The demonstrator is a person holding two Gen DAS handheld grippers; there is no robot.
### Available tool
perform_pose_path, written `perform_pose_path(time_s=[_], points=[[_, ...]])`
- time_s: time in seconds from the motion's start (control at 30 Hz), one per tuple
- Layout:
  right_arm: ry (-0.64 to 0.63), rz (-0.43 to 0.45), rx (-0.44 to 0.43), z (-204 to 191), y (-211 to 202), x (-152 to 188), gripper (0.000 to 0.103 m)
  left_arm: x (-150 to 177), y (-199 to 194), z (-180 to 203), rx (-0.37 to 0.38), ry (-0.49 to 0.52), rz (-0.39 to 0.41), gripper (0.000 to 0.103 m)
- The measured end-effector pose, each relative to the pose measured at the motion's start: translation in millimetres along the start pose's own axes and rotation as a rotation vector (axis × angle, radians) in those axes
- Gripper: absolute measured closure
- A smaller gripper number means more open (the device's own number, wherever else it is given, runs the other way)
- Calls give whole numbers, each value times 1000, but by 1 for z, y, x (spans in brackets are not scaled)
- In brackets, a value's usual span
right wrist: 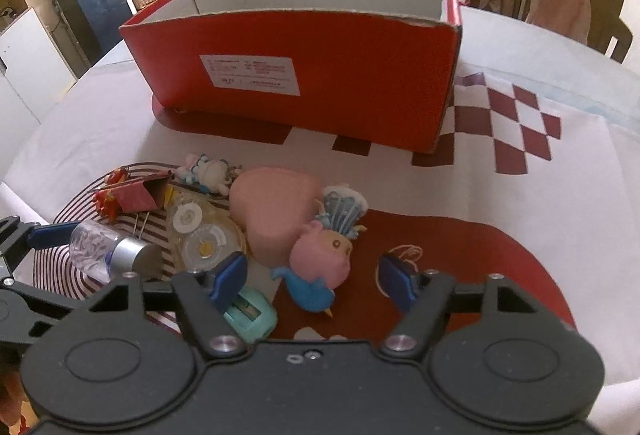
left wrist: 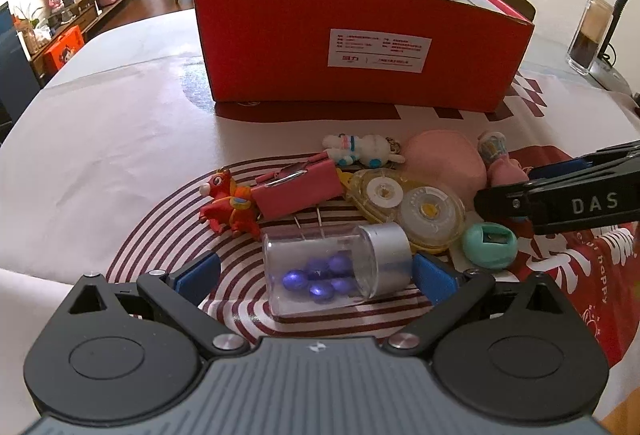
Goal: Organize rigid objects
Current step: 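Grasp the clear pill bottle with the left tool while the right tool grasps the pig figurine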
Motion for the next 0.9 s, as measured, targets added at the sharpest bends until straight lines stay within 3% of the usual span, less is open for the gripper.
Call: perform_pose_path(time_s=[0.13,0.2,0.33,0.63,0.9], points=[[6,-4,-14,1,4,-2,40,-1,0,2,3,6,9,3],[13,-4,-20,3,4,-3,44,-2,0,3,8,11,6,16],[42,-5,-39,7,2,-3,60,-2,-2,6,14,18,11,29],[56,26,-12,5,-8,2,62,-2,-6,8,2,16,2,29],[60,54,7,0,-33,7,63,-5,-23,8,38,5,16,29]])
Point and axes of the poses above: each gripper's, at about its wrist camera, not at the fingertips, and y roughly the way its jaws point, z to its right, x to its underside, the point moved 5 cm from there along y, roughly the way its jaws point, and after that the axes turned 2 degrees about -z, right-handed, at the moved point
